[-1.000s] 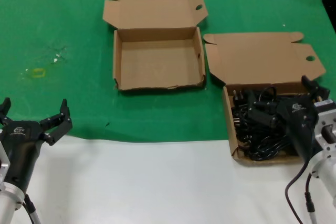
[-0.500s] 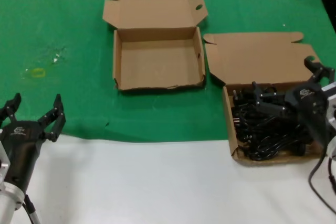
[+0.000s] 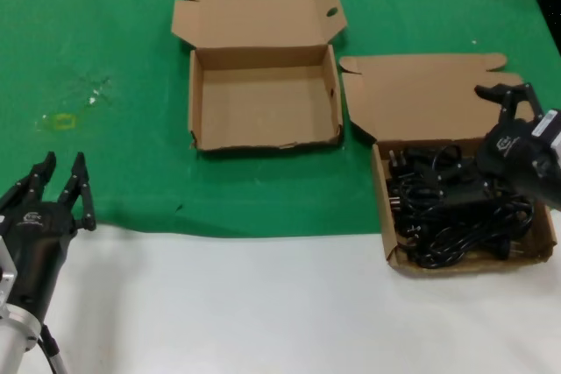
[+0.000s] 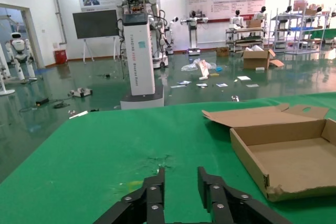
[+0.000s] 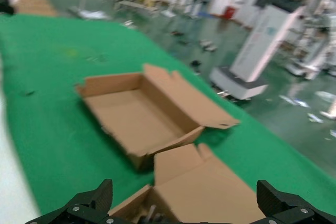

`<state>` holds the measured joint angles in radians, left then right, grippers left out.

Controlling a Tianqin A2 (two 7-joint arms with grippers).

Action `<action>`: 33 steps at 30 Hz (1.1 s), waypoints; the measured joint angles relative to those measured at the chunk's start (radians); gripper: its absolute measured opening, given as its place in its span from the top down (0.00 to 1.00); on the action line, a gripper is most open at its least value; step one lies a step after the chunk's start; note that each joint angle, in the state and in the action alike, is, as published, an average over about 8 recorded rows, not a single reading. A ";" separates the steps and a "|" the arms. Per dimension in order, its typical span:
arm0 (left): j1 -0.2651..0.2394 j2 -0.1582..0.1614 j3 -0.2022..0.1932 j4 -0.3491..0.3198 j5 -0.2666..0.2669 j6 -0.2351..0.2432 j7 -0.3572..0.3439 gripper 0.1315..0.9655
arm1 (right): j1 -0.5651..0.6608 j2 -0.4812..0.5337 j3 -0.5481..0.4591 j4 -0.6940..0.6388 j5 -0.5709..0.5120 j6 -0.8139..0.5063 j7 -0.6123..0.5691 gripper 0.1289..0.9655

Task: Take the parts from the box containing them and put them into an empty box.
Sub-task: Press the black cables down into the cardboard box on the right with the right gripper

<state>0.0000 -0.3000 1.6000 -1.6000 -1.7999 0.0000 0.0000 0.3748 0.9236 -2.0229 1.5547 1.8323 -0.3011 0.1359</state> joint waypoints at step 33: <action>0.000 0.000 0.000 0.000 0.000 0.000 0.000 0.99 | 0.497 -0.149 -0.107 -0.493 -0.369 -0.697 -0.368 0.00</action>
<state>0.0000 -0.3000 1.6000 -1.6000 -1.7997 0.0000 -0.0002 0.8716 0.7744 -2.1298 1.0621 1.4636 -0.9977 -0.2325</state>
